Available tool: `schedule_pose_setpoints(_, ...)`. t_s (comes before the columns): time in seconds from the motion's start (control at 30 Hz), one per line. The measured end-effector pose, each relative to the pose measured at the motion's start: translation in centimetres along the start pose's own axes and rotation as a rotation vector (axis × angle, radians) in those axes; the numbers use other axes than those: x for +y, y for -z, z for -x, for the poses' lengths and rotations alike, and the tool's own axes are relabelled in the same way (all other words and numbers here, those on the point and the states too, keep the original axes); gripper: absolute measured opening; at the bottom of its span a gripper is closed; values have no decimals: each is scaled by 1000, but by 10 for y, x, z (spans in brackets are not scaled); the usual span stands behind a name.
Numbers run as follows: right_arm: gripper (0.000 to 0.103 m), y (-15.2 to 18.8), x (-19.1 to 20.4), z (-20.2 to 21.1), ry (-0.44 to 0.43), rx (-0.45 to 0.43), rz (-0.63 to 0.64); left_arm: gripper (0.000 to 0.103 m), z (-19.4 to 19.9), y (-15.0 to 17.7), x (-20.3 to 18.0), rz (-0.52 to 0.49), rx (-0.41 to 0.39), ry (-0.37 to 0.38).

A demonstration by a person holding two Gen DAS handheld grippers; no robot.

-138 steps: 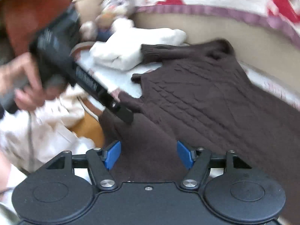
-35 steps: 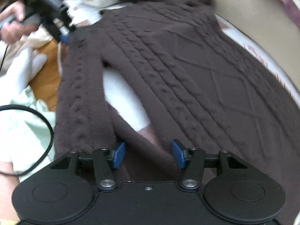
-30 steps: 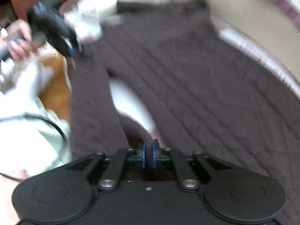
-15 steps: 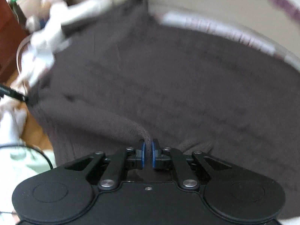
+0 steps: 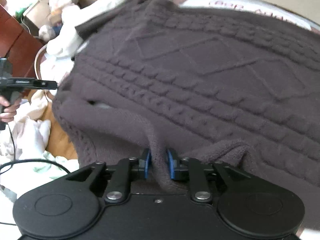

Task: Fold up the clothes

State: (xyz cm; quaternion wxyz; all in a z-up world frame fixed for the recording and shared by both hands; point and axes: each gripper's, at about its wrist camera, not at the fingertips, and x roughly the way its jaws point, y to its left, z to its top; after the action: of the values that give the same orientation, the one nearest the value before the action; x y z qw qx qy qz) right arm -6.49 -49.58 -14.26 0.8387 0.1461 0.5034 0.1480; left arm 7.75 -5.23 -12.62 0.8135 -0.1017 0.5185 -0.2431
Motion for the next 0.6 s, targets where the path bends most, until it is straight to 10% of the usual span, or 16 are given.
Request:
schedule_pose_setpoints(0.1, 64, 0, -23, 36, 57, -208, -133, 56, -14, -15, 9, -1, -21, -46)
schedule_pose_setpoints(0.37, 65, 72, -127, 110, 435, -507, -892, 56, -47, -26, 5, 52, -66, -69)
schedule_pose_setpoints(0.43, 65, 88, -134, 119, 526, -504, -978, 5, -52, -24, 5, 81, -52, 34)
schedule_pose_setpoints(0.6, 65, 118, -153, 124, 655, -445, -1208, 3, -47, -19, -25, -74, -100, 26)
